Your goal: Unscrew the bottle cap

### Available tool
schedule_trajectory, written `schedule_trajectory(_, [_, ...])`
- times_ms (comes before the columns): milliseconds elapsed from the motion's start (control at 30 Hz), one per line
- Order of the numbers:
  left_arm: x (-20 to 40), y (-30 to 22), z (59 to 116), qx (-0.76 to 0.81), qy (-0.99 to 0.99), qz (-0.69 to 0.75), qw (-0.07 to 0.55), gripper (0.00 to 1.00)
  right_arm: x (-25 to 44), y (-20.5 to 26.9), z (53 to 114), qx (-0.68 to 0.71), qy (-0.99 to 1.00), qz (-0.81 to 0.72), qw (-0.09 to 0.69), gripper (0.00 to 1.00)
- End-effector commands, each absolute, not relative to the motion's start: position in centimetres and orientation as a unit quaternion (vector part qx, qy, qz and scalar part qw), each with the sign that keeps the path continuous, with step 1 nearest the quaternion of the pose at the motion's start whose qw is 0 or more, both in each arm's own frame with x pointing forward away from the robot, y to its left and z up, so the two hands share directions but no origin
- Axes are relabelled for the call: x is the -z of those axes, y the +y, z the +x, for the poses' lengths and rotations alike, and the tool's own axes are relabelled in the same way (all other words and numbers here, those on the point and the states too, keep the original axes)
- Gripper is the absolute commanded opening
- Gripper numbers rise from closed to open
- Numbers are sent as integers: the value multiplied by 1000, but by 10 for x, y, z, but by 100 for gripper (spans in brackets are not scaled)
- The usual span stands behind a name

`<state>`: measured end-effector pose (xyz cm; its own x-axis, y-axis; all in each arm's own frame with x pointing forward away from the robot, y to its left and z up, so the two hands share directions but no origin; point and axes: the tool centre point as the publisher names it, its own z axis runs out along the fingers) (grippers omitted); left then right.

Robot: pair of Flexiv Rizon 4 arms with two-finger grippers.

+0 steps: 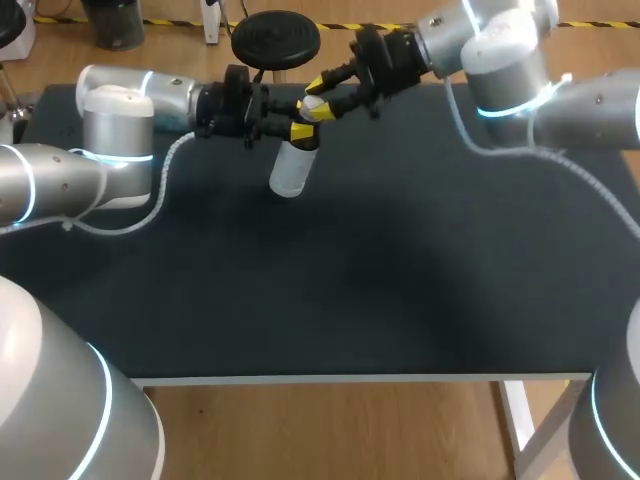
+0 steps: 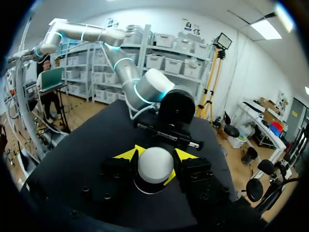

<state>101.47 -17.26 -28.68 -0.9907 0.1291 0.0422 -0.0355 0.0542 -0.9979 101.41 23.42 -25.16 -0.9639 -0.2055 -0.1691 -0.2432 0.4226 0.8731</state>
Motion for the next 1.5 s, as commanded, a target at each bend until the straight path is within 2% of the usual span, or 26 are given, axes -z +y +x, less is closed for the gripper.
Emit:
schedule_trajectory(33, [290, -174, 1017, -687, -723, -34, 62, 0, 242, 231, 1019, -459, 841, -248, -144, 0])
schedule_trajectory(267, [290, -174, 1017, -687, -723, -34, 62, 0, 239, 227, 1022, -418, 844, -296, -160, 0])
schedule_trajectory(467, [290, -174, 1017, -687, -723, -34, 62, 0, 228, 212, 1038, -422, 852, -282, -132, 0])
schedule_trajectory(1000, [290, -174, 1017, -687, -723, -34, 62, 0, 272, 108, 1087, -455, 890, -18, 4, 0])
schedule_trajectory(1500, [290, -174, 1017, -687, -723, -34, 62, 0, 351, 38, 1103, -426, 892, 140, 61, 0])
